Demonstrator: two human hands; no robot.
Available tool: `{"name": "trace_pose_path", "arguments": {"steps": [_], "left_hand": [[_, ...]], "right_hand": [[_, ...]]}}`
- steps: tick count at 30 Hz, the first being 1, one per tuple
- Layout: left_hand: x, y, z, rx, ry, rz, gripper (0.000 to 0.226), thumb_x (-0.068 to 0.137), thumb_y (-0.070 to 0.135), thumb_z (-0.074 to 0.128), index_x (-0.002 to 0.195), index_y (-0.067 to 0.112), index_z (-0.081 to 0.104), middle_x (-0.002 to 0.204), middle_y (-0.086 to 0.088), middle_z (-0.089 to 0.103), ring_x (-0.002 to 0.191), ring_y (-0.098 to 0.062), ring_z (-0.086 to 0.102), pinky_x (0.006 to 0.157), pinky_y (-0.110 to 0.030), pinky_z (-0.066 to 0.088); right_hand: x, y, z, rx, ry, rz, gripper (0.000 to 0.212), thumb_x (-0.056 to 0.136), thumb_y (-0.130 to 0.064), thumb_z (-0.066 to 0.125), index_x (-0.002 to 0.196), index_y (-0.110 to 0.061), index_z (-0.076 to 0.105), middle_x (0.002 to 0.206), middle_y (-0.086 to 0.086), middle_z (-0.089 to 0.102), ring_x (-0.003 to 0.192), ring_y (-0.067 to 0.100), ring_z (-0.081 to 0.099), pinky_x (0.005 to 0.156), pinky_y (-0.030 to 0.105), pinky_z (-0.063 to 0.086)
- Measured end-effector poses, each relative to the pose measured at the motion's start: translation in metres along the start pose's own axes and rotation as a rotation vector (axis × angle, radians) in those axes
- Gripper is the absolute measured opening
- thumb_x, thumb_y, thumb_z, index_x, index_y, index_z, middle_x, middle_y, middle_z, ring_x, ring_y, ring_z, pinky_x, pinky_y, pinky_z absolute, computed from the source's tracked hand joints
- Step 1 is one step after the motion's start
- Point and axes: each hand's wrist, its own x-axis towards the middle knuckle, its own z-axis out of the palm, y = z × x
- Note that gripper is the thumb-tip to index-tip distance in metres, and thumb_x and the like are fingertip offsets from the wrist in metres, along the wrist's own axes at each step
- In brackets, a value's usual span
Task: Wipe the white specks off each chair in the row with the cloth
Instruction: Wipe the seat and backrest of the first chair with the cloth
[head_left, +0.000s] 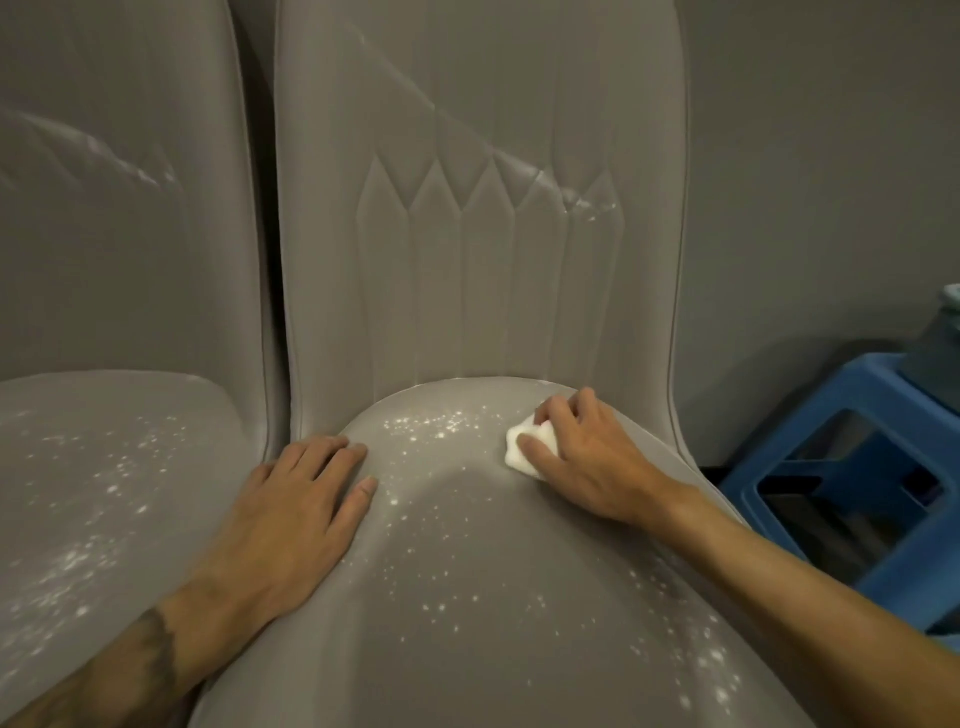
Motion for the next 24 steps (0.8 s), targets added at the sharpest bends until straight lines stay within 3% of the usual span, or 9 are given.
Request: {"name": "trace_pose_path", "arguments": {"steps": [2,5,9,11,15,17,21,24], "left_hand": [[0.000,0.000,0.000,0.002,0.004,0.001,0.066,0.102,0.061,0.019,0.143,0.025,0.056,0.141,0.006,0.055,0.129,-0.016,0.049,0.106,-0.042,0.043],[0.000,0.000,0.001,0.000,-0.001,0.002,0.068,0.101,0.061,0.018,0.144,0.025,0.056,0.142,0.005,0.055,0.130,-0.016,0.049,0.106,-0.042,0.044],[0.000,0.000,0.000,0.019,0.011,0.016,0.065,0.102,0.058,0.020,0.142,0.023,0.058,0.139,0.004,0.057,0.127,-0.018,0.052,0.103,-0.043,0.047],[-0.001,-0.001,0.000,0.024,0.015,0.017,0.062,0.103,0.056,0.023,0.140,0.022,0.060,0.137,0.003,0.058,0.125,-0.019,0.053,0.100,-0.044,0.049],[0.000,-0.001,0.001,0.033,0.018,0.021,0.061,0.103,0.055,0.025,0.139,0.021,0.061,0.136,0.002,0.060,0.123,-0.020,0.056,0.097,-0.044,0.051],[0.000,-0.002,0.002,0.029,0.022,0.022,0.060,0.103,0.054,0.025,0.139,0.021,0.061,0.136,0.001,0.060,0.122,-0.020,0.056,0.097,-0.044,0.051],[-0.001,-0.003,0.002,0.039,0.014,0.022,0.061,0.104,0.055,0.023,0.140,0.022,0.059,0.137,0.002,0.059,0.123,-0.019,0.055,0.097,-0.043,0.051],[0.000,-0.003,0.001,0.031,0.018,0.023,0.061,0.103,0.055,0.023,0.140,0.022,0.059,0.137,0.002,0.059,0.124,-0.019,0.054,0.098,-0.043,0.050]], "right_hand": [[-0.010,-0.004,0.001,0.005,-0.035,-0.055,0.029,0.096,-0.055,0.044,0.113,-0.032,0.046,0.109,-0.003,0.041,0.100,0.017,0.043,0.090,0.033,0.040],[-0.004,0.006,0.006,-0.202,0.104,-0.127,0.030,0.098,-0.047,0.043,0.114,-0.023,0.050,0.109,-0.001,0.041,0.098,0.018,0.037,0.089,0.035,0.038],[0.033,0.017,0.006,-0.306,0.207,0.137,0.034,0.101,-0.039,0.040,0.108,-0.008,0.052,0.111,0.011,0.047,0.091,0.025,0.041,0.085,0.041,0.044],[0.038,0.009,0.012,-0.284,0.212,0.134,0.033,0.101,-0.039,0.039,0.105,-0.008,0.052,0.108,0.011,0.049,0.088,0.025,0.043,0.082,0.039,0.043],[0.007,0.002,0.014,-0.139,0.140,-0.095,0.030,0.102,-0.041,0.041,0.108,-0.014,0.053,0.103,0.002,0.047,0.089,0.021,0.046,0.082,0.035,0.039],[0.011,0.015,0.008,-0.181,0.128,-0.059,0.028,0.102,-0.039,0.040,0.107,-0.014,0.052,0.104,0.003,0.048,0.088,0.022,0.048,0.082,0.037,0.041],[0.039,0.018,0.009,-0.177,0.199,0.197,0.025,0.101,-0.034,0.039,0.096,-0.011,0.046,0.104,0.014,0.052,0.089,0.035,0.052,0.079,0.040,0.039],[0.034,-0.005,0.019,-0.094,0.146,0.074,0.030,0.101,-0.037,0.040,0.109,-0.011,0.052,0.108,0.011,0.053,0.092,0.032,0.054,0.083,0.040,0.042]]}}
